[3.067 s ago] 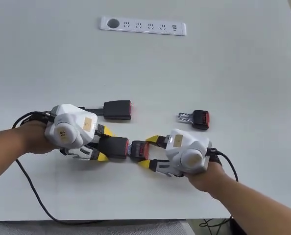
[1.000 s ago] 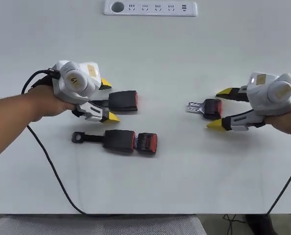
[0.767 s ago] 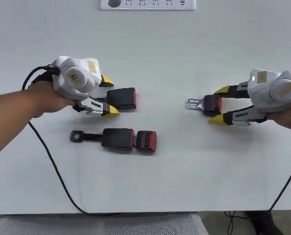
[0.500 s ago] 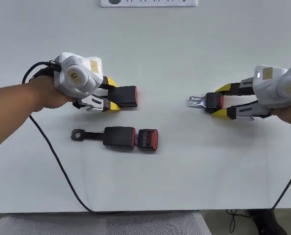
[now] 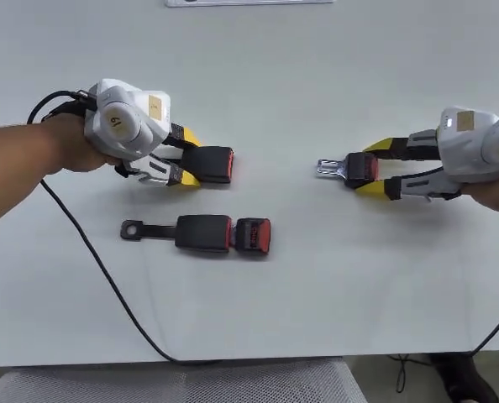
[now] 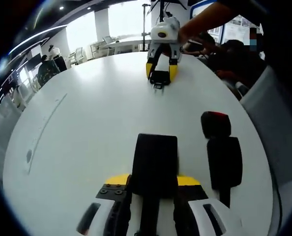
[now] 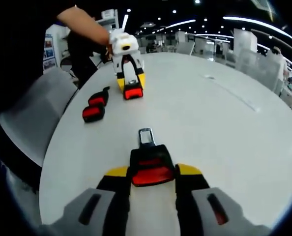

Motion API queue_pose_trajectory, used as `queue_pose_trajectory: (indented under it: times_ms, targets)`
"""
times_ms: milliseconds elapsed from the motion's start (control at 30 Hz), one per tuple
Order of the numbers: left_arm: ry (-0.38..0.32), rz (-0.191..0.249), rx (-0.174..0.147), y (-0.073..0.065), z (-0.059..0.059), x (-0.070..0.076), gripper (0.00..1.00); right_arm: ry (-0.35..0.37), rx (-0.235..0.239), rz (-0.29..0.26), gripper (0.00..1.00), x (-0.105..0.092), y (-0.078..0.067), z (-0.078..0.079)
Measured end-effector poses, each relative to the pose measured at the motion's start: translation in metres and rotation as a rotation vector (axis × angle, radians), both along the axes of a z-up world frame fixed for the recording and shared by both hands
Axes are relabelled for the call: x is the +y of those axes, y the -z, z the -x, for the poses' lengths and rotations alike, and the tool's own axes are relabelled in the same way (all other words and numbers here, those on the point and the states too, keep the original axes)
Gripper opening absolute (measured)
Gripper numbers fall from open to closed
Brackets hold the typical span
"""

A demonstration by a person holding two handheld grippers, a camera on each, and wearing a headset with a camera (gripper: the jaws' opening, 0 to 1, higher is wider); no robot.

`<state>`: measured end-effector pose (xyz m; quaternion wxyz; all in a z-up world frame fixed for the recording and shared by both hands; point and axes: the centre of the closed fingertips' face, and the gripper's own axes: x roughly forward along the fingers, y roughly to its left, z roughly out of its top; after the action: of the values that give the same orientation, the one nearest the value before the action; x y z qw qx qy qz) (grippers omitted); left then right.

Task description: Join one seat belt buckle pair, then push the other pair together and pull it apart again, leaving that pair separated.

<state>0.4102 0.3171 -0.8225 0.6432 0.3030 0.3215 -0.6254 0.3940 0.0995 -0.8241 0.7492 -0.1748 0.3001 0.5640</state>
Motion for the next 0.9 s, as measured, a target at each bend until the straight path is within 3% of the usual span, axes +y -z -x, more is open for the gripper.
queue_pose_trajectory:
  times_ms: [167, 900]
  targets:
    - [-0.011, 0.002, 0.004, 0.001, 0.000, 0.000, 0.34, -0.018, -0.021, -0.023, 0.36, 0.021, 0.000, 0.002]
    - [-0.043, -0.025, 0.012, 0.003, -0.001, -0.001, 0.34, -0.037, -0.026, -0.070, 0.36, 0.076, -0.002, 0.000]
